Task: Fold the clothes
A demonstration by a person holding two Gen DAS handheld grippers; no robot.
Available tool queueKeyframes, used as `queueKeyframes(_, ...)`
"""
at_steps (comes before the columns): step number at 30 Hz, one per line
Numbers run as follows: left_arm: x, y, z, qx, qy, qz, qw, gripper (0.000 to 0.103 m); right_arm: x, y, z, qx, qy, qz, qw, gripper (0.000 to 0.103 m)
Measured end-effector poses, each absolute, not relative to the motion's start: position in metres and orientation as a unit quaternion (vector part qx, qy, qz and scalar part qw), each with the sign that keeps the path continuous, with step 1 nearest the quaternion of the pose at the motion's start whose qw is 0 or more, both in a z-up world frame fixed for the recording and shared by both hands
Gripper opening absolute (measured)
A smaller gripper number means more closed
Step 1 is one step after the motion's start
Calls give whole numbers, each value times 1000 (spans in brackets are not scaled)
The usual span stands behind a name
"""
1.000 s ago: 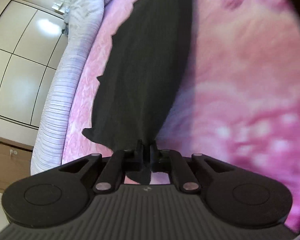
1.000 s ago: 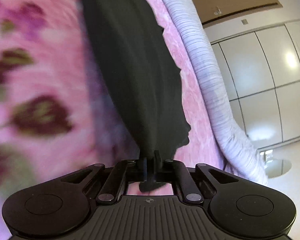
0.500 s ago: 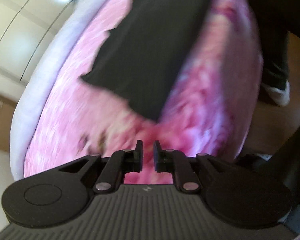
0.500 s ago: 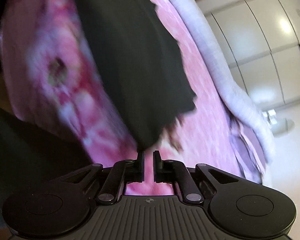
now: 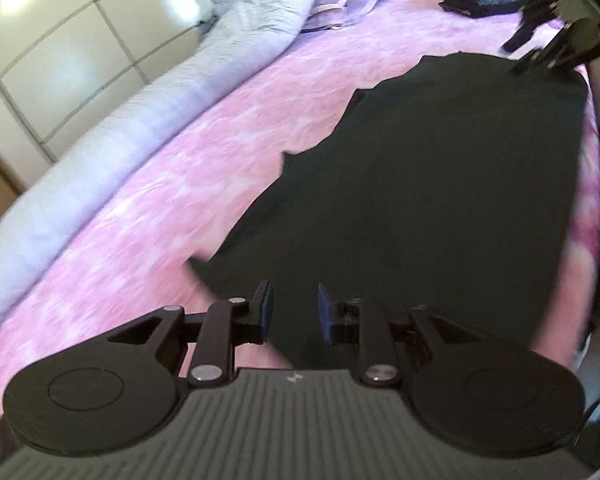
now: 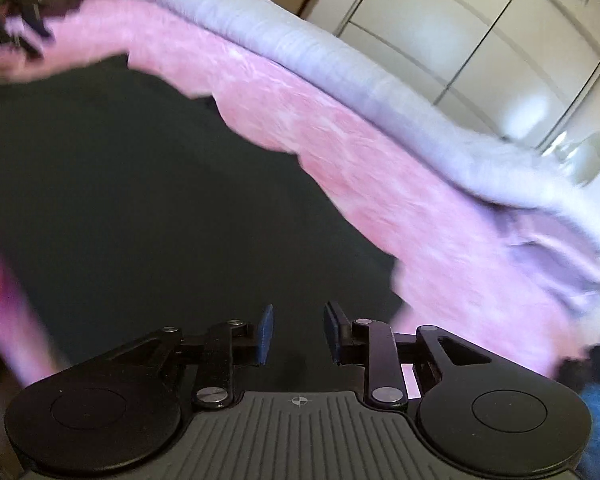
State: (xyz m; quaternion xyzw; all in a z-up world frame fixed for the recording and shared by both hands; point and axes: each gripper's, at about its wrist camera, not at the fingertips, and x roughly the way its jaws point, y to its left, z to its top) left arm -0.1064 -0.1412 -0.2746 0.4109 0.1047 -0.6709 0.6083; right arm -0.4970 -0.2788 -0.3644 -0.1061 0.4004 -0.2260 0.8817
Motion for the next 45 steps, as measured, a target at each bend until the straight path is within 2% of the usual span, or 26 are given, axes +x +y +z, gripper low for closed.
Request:
queueKeyframes(5,-80,-217,-308,408,149,-676,595,20,-433,-335,-376,-58,406,-195,891,27)
queueKeyframes(10,-39,-248,-318,400,164,-647,628,13,-423,-401,-388,-37,403,-205,891,28)
queueKeyframes(13,-15,-255,-318,384,184,-620,659,13,-428,-424,-387,-31,399,-229,887,48)
queueKeyframes(16,8,-253,-312,360,204,-598,686,13,-432,-426,-376,-30,405,-272,872,48)
queueKeyframes(19,23,-225,-291,326,214,-595,703,13,-439,-393,-357,-60,402,-298,864,48)
queueKeyframes(23,15,-164,-269,344,186,-598,700,13,-459,-325,-335,-60,378,-256,888,48)
queueKeyframes(31,-38,-70,-273,430,104,-632,636,27,-506,-224,-352,-18,383,-226,895,48)
queueKeyframes(33,-42,-65,-280,452,87,-634,621,34,-519,-209,-355,5,384,-223,896,48)
queueKeyframes(35,-45,-62,-286,473,70,-635,606,36,-526,-195,-356,15,387,-216,896,48)
queueKeyframes(39,-52,-55,-300,514,37,-635,575,37,-511,-155,-354,-32,396,-169,902,49)
queueKeyframes(45,-56,-52,-309,556,-14,-645,525,39,-447,-79,-352,-161,375,-50,911,49)
